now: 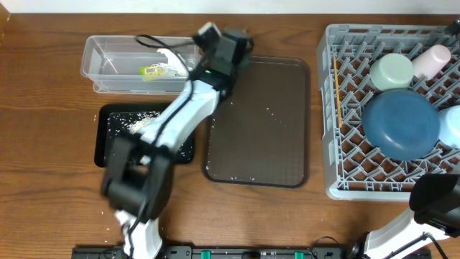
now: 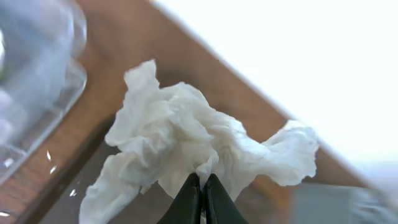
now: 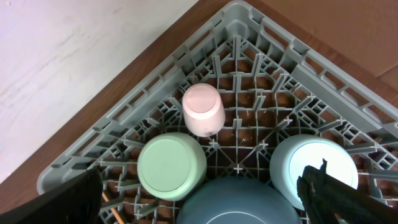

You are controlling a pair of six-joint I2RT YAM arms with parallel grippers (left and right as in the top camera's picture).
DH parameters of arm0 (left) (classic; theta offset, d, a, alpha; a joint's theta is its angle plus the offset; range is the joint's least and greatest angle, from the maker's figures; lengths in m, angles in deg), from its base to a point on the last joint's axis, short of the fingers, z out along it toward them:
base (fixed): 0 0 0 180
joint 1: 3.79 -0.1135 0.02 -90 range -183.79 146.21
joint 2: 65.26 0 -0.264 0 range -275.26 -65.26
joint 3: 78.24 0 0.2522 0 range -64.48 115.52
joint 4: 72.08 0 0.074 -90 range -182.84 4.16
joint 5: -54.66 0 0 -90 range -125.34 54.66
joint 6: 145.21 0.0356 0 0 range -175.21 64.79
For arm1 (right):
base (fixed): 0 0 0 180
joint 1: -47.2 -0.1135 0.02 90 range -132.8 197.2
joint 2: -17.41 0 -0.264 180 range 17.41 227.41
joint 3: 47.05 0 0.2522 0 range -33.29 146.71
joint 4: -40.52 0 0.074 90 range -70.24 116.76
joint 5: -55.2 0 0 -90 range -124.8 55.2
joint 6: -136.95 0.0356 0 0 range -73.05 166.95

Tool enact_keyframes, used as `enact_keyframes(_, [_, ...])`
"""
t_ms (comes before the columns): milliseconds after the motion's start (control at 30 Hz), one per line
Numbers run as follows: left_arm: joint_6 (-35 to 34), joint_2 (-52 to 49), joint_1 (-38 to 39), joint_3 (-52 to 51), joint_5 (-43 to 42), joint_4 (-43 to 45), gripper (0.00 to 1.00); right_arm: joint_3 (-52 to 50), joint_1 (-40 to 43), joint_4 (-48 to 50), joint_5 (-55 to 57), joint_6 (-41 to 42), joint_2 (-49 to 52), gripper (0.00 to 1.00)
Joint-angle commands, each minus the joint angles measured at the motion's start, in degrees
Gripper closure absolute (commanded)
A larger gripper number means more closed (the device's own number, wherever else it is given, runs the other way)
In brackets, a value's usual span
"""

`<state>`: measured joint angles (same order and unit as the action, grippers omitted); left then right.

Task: Sort waste into correct bins and load items into the dishwasher rack
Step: 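Carry the tissue into the clear container and release it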

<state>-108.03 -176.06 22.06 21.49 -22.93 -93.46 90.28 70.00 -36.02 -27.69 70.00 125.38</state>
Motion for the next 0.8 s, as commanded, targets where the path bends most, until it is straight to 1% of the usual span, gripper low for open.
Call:
enact_keyframes(0, [2.03,5.29,-1.49,0.50,2.43,-2.54,0.94,-0.11,0.04,-0.04,0.35,0.50,0.02,0.01])
enact_keyframes(167, [1.95,9.14,-5.99,0.52,5.84,-8.46,0.94,-0.11,0.04,-0.04,0.35,0.50,0.02,0.01])
enact_keyframes(433, [1.49,7.89,-16.81,0.50,6.75,-16.70,0.94,-0.11,0.04,-0.04,0.35,0.50,0.02,0.01])
enact_keyframes(500, [1.51,7.76,-19.26,0.50,6.75,-17.31,0.92,-0.11,0.04,-0.04,0.35,0.50,0.02,0.01])
enact_keyframes(567, [1.51,7.72,-21.53,0.50,6.71,-17.44,0.83,-0.11,0.04,-0.04,0.35,0.50,0.02,0.01])
enact_keyframes(600, [1.53,7.72,-22.38,0.50,6.49,-17.51,0.75,-0.11,0.04,-0.04,0.35,0.50,0.02,0.01])
enact_keyframes(633, [1.53,7.72,-23.08,0.50,6.27,-17.66,0.71,-0.11,0.04,-0.04,0.35,0.50,0.02,0.01])
enact_keyframes(733, [1.53,7.72,-24.52,0.50,6.21,-18.69,0.50,-0.11,0.04,-0.04,0.35,0.50,0.02,0.01])
enact_keyframes(767, [1.53,7.72,-24.72,0.50,6.19,-19.23,0.44,-0.11,0.04,-0.04,0.35,0.50,0.02,0.01])
